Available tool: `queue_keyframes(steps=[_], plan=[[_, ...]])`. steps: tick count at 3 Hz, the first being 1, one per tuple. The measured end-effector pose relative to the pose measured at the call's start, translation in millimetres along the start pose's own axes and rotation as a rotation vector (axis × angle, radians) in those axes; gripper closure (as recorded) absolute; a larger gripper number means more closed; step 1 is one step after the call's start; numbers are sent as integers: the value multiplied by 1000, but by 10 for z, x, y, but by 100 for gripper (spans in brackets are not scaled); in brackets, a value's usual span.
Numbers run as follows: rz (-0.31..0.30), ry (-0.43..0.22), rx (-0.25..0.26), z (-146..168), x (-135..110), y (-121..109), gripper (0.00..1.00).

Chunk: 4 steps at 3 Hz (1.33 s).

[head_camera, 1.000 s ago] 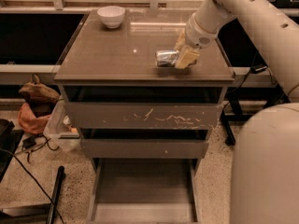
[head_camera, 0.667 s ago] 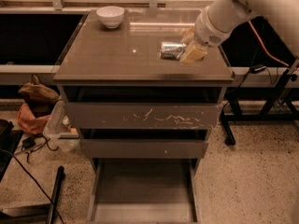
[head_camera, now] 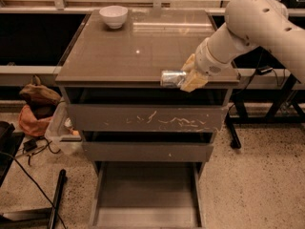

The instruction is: Place redbull can into bottom drawer

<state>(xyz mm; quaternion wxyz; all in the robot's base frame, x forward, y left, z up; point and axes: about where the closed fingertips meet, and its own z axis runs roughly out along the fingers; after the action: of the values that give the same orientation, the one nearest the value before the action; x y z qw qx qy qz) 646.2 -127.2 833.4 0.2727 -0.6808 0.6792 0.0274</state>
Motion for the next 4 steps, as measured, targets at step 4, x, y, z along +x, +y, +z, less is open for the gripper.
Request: queue_keyframes(steps=[4], plan=[[104, -116, 24, -149, -20, 1468, 100]])
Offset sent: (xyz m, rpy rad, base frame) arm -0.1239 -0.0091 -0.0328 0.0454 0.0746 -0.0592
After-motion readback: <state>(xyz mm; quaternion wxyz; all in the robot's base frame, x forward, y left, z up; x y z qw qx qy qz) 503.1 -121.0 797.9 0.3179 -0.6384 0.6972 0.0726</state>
